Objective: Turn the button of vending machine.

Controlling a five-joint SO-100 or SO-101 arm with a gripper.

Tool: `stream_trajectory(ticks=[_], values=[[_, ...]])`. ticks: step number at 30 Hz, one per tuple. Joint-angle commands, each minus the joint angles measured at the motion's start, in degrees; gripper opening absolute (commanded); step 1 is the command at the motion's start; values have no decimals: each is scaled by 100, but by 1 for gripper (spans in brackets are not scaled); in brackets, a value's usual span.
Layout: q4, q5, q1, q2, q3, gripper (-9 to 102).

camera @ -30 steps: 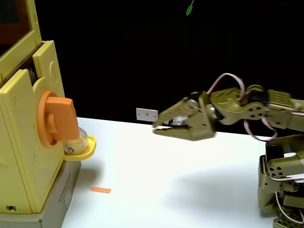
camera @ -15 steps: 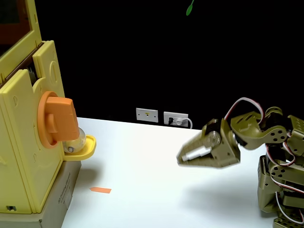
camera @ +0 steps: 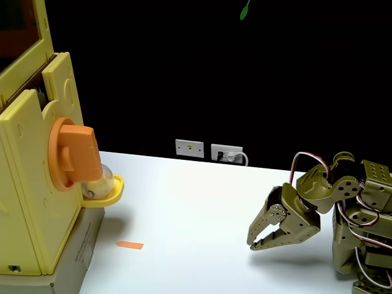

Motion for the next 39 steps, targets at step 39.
stream_trajectory(ticks=[39], values=[[62, -281, -264, 826, 396, -1]])
